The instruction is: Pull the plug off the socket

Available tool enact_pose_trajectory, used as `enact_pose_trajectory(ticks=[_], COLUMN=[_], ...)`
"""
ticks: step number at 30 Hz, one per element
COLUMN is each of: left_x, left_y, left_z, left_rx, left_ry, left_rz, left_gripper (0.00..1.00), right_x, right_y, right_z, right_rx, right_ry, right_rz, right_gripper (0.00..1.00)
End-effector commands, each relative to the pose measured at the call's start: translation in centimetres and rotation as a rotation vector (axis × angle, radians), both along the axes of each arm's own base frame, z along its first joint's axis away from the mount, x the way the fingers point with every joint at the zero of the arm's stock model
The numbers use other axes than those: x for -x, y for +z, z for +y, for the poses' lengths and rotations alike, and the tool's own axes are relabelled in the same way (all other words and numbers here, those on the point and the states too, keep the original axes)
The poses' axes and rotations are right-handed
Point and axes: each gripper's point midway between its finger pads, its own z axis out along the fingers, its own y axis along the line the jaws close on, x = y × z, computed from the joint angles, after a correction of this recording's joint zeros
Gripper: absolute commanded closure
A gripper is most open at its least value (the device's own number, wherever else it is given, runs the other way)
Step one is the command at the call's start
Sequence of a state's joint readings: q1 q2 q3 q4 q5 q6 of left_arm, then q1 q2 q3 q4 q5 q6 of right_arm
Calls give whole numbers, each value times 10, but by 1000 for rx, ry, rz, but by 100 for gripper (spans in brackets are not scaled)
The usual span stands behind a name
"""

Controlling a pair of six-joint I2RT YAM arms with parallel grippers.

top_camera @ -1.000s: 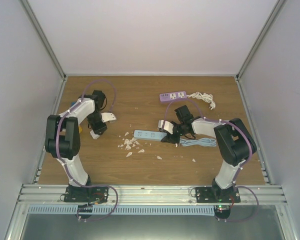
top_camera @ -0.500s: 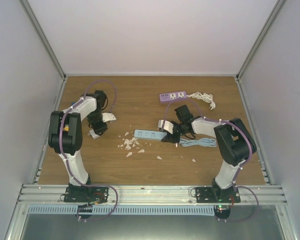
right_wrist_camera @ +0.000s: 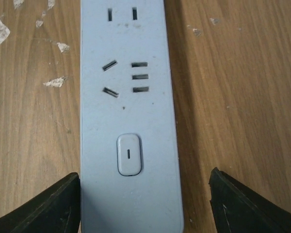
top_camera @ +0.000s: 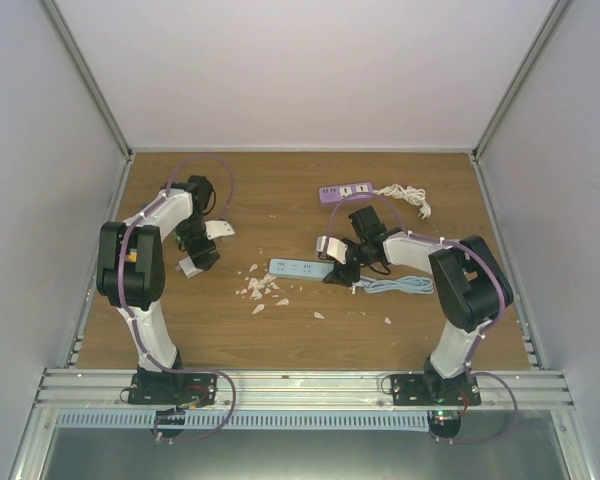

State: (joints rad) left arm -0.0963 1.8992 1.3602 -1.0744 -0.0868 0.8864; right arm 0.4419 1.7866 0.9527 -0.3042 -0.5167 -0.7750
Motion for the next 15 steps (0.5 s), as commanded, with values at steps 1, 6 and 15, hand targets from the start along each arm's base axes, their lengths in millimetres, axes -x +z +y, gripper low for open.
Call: enact_pose_trajectory(ticks=[1,6,15], left_x=[-12,-19,-13], left_y=[16,29,62], left_z=[-12,-30,-82], left_rx=[77,166,442], left_ry=[-6,-34,-125], left_rz=[-45,-84,-144], left_gripper=[8,8,8], right_x=[-9,-13,-1], right_y=[14,30,56], right_z=[2,6,-1], right_rx=[-14,-34,-14], right_ry=[-13,-22,5], right_rz=[-18,-24,-5], right_gripper=[25,17,15])
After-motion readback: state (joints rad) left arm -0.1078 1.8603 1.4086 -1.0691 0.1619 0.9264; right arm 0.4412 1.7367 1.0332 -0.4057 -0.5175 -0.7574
